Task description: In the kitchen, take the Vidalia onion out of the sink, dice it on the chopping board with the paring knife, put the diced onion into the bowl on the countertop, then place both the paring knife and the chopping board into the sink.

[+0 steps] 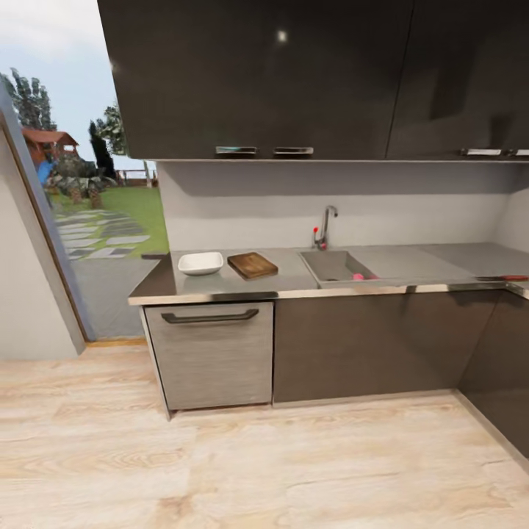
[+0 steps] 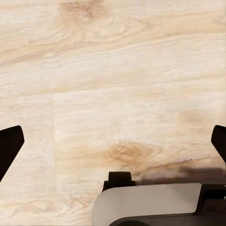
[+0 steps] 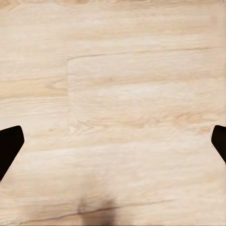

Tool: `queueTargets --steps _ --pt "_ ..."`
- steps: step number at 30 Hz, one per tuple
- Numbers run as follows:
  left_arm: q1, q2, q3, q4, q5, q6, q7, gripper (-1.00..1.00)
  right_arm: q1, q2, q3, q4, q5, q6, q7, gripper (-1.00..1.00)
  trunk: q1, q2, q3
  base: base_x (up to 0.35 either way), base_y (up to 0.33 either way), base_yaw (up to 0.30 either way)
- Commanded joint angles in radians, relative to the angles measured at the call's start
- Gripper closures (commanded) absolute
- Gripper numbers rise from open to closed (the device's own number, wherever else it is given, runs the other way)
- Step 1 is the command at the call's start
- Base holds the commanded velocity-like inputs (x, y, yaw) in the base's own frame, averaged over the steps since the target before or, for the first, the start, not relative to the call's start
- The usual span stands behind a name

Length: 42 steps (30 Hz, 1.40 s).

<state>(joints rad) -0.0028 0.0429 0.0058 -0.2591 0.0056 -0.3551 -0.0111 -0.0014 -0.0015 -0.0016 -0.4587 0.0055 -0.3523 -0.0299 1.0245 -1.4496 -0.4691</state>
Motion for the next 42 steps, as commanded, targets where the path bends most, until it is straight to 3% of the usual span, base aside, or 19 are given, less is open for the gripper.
queueTargets --steps 1,27,42 --pt "0.000 0.000 0.000 0.000 0.001 -0.002 -0.001 -1.00 0.000 0.000 0.000 0.000 0.001 -0.003 -0.002 -1.00 0.000 0.000 -0.001 0.277 -0.220 0.248" --pt "0.000 -0.001 0.002 -0.002 0.003 -0.002 -0.001 -1.00 0.000 0.000 0.000 -0.001 0.001 -0.004 -0.002 -1.00 0.000 0.000 -0.001 0.188 -0.199 0.244" --pt "0.000 -0.001 0.002 -0.002 0.004 -0.002 -0.003 -1.00 0.000 0.000 0.000 -0.001 0.001 -0.004 -0.002 -1.00 -0.003 0.007 0.002 0.003 -0.003 0.030"
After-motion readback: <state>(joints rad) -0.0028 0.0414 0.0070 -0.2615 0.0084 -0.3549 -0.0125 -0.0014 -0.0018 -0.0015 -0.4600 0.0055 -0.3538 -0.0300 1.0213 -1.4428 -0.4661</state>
